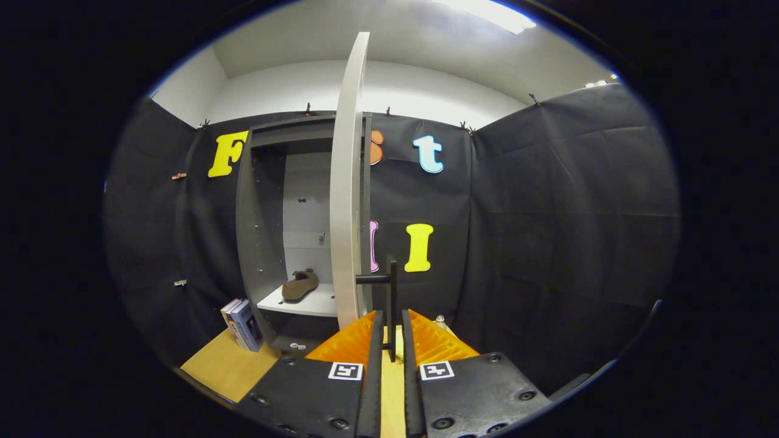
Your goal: Open the shoe cabinet door, grab the shoes and put them into the shoe cabinet, then close the shoe cabinet door.
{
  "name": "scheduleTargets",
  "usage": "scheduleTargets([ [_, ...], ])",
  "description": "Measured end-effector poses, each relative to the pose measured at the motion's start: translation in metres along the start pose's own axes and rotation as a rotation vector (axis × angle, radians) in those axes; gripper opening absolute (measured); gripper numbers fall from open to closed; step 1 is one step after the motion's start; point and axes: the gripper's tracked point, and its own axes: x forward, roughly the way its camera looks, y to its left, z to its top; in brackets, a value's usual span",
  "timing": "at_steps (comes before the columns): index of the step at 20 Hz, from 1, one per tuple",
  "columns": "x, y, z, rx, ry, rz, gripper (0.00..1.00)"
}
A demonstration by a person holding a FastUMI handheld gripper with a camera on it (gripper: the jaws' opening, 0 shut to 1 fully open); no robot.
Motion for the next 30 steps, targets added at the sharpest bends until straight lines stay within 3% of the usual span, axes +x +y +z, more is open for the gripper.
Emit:
scheduleTargets([
  [1, -0.004, 0.004, 0.000, -0.014, -0.003, 0.016, 0.20],
  [7, -0.035, 0.077, -0.003, -0.041, -0.011, 0.202, 0.86],
  [9, -0.030, 0.099, -0.023, -0.031, 0.052, 0.244, 0.99],
  [14, -0.015, 0.162, -0.100, 0.018, 0.265, 0.319, 0.98],
  [20, -0.003, 0.216, -0.222, 0.043, 0.496, 0.397, 0.99],
  [25, -0.005, 0.239, -0.329, 0.016, 0.681, 0.414, 0.99],
  [30, 0.006, 0.240, -0.410, 0.068, 0.817, 0.350, 0.99],
])
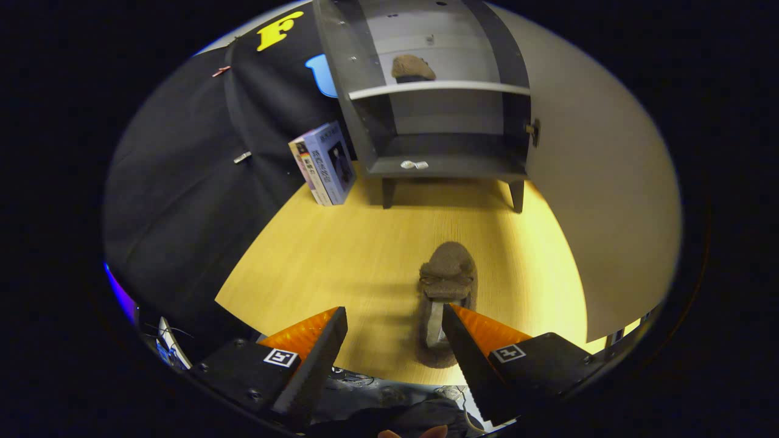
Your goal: Open the shoe cabinet door, grab the shoes and put them into the shoe cabinet, then close the shoe cabinet door.
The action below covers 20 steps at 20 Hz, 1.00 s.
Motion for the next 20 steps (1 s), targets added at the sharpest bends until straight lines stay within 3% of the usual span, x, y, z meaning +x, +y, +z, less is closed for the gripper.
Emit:
scheduleTargets([
  [9, 0.093, -0.018, -0.037, 0.098, 0.072, -0.073, 0.97],
  [15, 0.144, -0.034, -0.018, 0.077, -0.057, -0.175, 0.76],
  [18, 0.161, -0.053, -0.004, 0.097, -0.125, -0.245, 0.39],
  [20, 0.163, -0.054, -0.001, 0.125, -0.151, -0.239, 0.12],
])
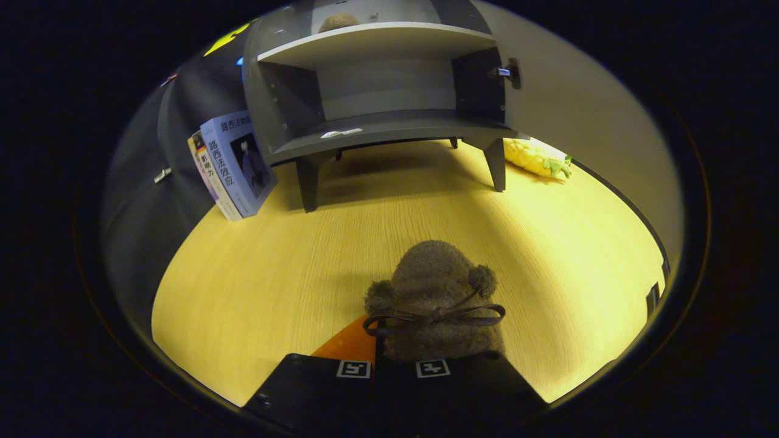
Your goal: Open the shoe cabinet door, grab the shoes and put them into the shoe cabinet, then close the shoe cabinet door.
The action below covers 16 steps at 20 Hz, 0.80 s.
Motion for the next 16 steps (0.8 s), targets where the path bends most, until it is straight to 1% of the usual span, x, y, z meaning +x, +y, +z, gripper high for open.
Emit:
scheduleTargets([
  [3, -0.009, 0.000, 0.006, -0.056, -0.035, 0.026, 0.12],
  [7, -0.041, 0.002, 0.045, -0.050, -0.130, 0.063, 0.12],
  [9, -0.065, 0.002, 0.076, -0.048, -0.204, 0.082, 0.12],
  [12, -0.108, 0.003, 0.138, -0.031, -0.324, 0.097, 0.12],
  [13, -0.121, 0.004, 0.156, -0.028, -0.352, 0.105, 0.12],
  [16, -0.150, 0.001, 0.211, -0.052, -0.405, 0.088, 0.12],
])
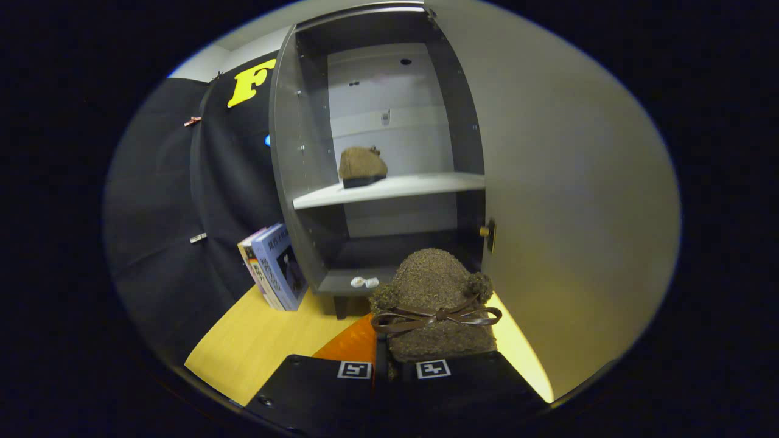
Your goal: Open the shoe cabinet door, grab the shoes and put them into the shoe cabinet, then close the shoe cabinet door.
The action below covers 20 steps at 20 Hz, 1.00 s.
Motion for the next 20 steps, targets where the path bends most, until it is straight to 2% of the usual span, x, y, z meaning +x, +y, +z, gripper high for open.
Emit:
scheduleTargets([
  [5, 0.007, -0.009, 0.076, 0.006, 0.025, -0.054, 0.12],
  [8, 0.027, -0.004, 0.120, 0.033, 0.028, -0.032, 0.12],
  [12, 0.079, 0.001, 0.163, 0.019, 0.027, -0.008, 0.12],
  [16, 0.142, -0.001, 0.205, -0.027, -0.001, -0.037, 0.12],
  [20, 0.209, -0.010, 0.226, -0.042, 0.012, -0.075, 0.12],
])
